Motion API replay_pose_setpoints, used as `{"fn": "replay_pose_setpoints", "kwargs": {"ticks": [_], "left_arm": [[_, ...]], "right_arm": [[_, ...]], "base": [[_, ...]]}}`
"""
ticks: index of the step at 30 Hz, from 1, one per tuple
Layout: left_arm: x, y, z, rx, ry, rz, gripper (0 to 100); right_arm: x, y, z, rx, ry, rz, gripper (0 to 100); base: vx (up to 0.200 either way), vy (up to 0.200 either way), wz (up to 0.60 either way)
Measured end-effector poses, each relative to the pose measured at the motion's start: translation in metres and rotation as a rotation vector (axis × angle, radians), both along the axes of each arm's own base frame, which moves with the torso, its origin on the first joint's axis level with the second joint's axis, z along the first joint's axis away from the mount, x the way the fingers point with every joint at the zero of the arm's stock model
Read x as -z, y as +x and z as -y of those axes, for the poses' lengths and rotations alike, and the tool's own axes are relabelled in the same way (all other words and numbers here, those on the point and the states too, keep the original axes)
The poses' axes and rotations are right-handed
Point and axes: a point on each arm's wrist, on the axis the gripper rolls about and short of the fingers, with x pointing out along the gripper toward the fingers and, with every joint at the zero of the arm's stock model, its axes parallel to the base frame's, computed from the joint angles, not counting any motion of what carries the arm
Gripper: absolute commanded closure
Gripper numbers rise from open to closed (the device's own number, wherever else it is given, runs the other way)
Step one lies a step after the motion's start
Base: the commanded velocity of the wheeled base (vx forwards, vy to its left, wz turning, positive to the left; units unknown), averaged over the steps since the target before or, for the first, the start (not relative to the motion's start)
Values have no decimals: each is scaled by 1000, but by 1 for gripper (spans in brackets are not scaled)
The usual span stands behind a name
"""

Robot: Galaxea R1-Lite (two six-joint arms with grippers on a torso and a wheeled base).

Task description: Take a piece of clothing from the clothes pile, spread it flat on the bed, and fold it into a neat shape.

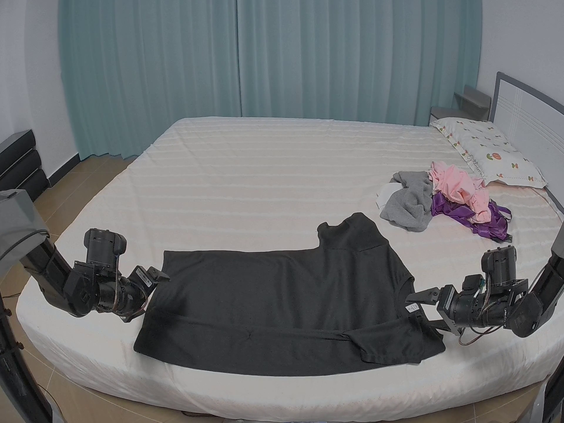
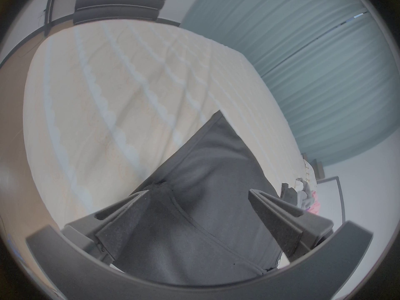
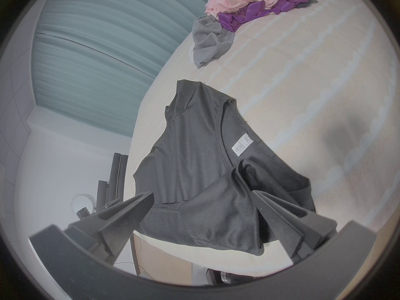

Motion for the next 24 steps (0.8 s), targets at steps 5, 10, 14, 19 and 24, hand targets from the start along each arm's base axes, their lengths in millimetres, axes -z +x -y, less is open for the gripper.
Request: {"fn": "replay_pose_setpoints", "kwargs": {"ticks": [5,10,14,19,24], "left_arm": [[-11,-3,-2,83,61,44,0],[-6,0,-2,166,128,48,0],[3,6,0,207,158,35,0],[13,14,2,222,165,20,0],[23,18,4,227,168,-5,100]], "right_arm": [[-2,1,3,6,-6,15,0],[-3,0,7,-22,-48,53,0],[-2,-2,10,-27,-64,56,0],[-1,-3,11,-26,-67,54,0],[-1,-3,11,-24,-67,53,0]], "base": [[0,0,0],[0,0,0],[0,0,0],[0,0,0],[0,0,0]]}}
